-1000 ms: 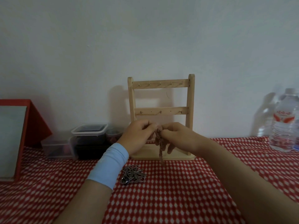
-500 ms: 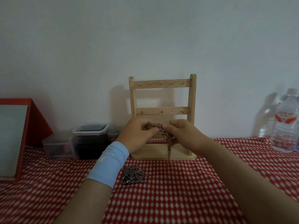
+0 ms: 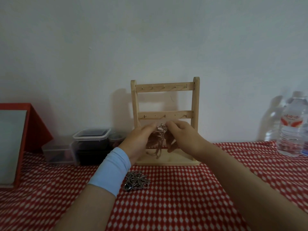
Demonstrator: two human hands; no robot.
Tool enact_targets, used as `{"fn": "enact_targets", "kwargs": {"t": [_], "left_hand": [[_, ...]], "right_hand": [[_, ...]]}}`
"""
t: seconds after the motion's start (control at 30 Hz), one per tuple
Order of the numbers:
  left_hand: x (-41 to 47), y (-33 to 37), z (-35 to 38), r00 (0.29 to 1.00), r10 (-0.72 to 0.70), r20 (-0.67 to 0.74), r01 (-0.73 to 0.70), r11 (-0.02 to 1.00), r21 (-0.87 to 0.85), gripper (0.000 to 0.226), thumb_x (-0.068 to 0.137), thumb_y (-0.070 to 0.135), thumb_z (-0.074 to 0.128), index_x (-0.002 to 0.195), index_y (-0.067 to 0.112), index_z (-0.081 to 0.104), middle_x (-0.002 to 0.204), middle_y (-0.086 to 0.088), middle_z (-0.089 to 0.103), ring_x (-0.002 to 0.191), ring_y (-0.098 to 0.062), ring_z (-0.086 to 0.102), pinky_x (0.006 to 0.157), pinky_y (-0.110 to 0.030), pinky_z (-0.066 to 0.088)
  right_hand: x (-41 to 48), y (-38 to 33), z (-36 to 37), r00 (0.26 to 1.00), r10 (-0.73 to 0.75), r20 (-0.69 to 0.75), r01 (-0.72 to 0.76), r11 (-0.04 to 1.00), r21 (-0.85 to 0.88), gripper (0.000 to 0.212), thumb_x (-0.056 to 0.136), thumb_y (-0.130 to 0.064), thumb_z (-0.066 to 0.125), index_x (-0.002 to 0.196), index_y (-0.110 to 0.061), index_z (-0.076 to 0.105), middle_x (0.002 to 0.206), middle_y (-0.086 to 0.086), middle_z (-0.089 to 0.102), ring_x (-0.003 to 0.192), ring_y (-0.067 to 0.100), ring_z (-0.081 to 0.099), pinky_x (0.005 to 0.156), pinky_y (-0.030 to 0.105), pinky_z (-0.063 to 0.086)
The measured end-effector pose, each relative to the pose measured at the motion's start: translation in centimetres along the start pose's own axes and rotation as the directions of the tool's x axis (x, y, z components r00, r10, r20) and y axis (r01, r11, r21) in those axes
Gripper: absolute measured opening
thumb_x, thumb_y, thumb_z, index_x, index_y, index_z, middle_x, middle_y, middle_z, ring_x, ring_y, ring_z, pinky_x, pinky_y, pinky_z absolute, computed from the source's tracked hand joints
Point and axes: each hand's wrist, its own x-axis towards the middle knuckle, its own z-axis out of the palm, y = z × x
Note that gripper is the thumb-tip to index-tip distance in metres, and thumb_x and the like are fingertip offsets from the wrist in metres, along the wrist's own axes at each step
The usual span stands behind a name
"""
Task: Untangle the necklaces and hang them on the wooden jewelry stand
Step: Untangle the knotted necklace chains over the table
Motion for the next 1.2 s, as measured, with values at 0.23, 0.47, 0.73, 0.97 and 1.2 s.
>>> {"fn": "enact_targets", "kwargs": {"t": [0.23,0.47,0.73,0.97,1.2], "left_hand": [[-1.2,1.2,0.2,0.982,0.023,0.186,0.01,0.984,-0.176,0.025,0.085,0.018,0.065,0.107,0.006,0.062,0.092,-0.012,0.07,0.085,-0.028,0.069,0.072,-0.038,0.058],[-1.0,0.8,0.2,0.99,-0.048,0.133,0.053,0.998,-0.029,0.012,0.087,0.006,0.066,0.099,0.002,0.067,0.085,-0.012,0.071,0.071,-0.019,0.069,0.067,-0.033,0.061],[-0.7,0.2,-0.1,0.986,-0.032,-0.162,-0.008,0.97,-0.242,0.016,0.09,0.014,0.065,0.104,0.007,0.065,0.094,-0.006,0.075,0.07,-0.018,0.071,0.053,-0.023,0.055],[-0.7,-0.5,-1.0,0.946,-0.168,-0.278,0.175,0.985,-0.002,0.03,0.088,0.012,0.069,0.113,0.009,0.052,0.091,-0.013,0.066,0.058,-0.017,0.061,0.055,-0.03,0.056],[-1.3,-1.5,0.8,0.995,0.002,0.101,-0.075,0.687,0.723,0.022,0.095,0.026,0.051,0.108,0.026,0.069,0.101,0.006,0.066,0.094,-0.012,0.06,0.086,-0.03,0.05]], "right_hand": [[0.0,-0.2,-0.5,0.996,0.078,0.032,-0.084,0.949,0.304,0.031,0.106,-0.027,0.05,0.089,-0.006,0.066,0.068,0.004,0.061,0.053,0.016,0.057,0.059,0.035,0.059],[0.6,0.8,-1.0,0.99,0.132,0.043,-0.138,0.907,0.398,0.03,0.103,-0.028,0.056,0.098,0.0,0.065,0.082,0.011,0.067,0.064,0.019,0.066,0.059,0.032,0.06],[0.2,1.5,-1.5,0.923,0.174,0.342,-0.199,0.979,0.038,0.012,0.092,-0.008,0.071,0.103,-0.008,0.074,0.087,0.006,0.076,0.067,0.015,0.062,0.074,0.032,0.057],[-0.5,1.0,-2.8,0.925,0.231,0.301,-0.204,0.972,-0.12,0.028,0.105,-0.019,0.053,0.084,-0.012,0.07,0.059,-0.008,0.066,0.045,0.005,0.047,0.05,0.017,0.044],[-0.3,1.6,-2.9,0.925,0.232,0.3,-0.198,0.97,-0.138,0.029,0.097,-0.026,0.068,0.074,-0.008,0.069,0.052,-0.006,0.057,0.05,0.011,0.05,0.055,0.023,0.05]]}}
